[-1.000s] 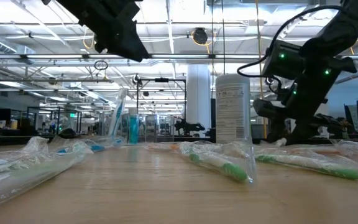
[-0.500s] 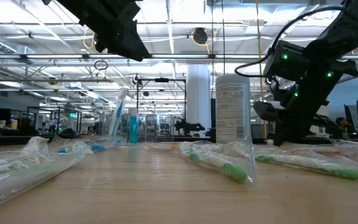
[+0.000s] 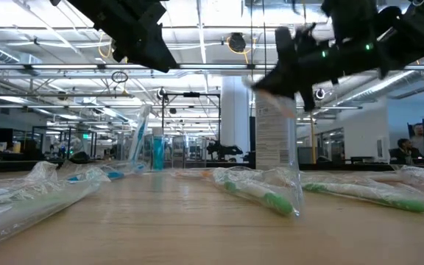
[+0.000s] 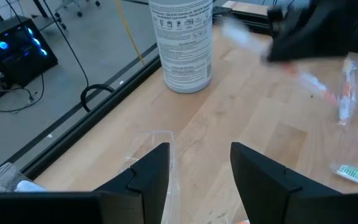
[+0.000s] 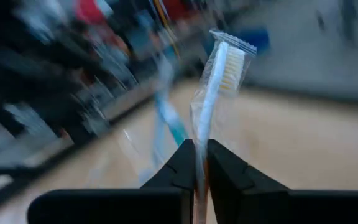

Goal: Pick & Place toothbrushing station
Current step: Put the orange toothbrush into the transparent organizer

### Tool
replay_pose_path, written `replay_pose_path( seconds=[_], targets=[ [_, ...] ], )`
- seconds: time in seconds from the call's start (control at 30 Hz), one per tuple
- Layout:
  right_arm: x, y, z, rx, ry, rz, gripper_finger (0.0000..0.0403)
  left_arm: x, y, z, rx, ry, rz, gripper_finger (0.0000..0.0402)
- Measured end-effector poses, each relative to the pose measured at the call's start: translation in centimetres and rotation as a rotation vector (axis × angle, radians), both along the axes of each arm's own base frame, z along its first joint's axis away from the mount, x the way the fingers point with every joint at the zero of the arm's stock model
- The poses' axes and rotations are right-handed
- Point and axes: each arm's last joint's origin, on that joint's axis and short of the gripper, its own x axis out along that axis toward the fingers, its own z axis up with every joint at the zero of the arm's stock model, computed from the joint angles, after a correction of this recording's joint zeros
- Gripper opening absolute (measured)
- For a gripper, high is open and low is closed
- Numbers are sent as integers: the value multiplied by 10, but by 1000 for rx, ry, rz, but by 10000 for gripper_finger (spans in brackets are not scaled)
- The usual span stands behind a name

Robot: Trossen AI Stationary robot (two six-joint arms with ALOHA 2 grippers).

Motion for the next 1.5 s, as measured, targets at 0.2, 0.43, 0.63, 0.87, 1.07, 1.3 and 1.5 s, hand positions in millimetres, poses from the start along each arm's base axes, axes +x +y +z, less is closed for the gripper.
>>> replay_pose_path(
  seconds=[0.2, 0.43, 0.63, 0.87, 1.07, 1.3, 1.5],
  targets=[
    [-2, 5, 32, -235, -220, 5, 27, -1, 0, 1, -2, -5, -2, 177],
    [15, 5, 46, -382, -213, 6, 15, -20, 0, 26, 32, -84, -24, 177],
    [63, -1, 55, -493, -190, 33, 21, -41, 1, 44, 42, -133, -24, 177],
    [122, -39, 48, -571, -131, -72, 19, -45, 1, 43, 42, -105, -23, 177],
    [157, -77, 23, -567, -56, -136, 19, -43, 1, 40, 53, -78, -31, 177],
    [165, -104, -9, -483, -20, -212, 19, -45, 1, 36, 7, -63, -9, 177],
    [168, -110, -38, -472, 47, -183, 21, -42, 1, 33, -10, -55, -1, 177]
  ],
)
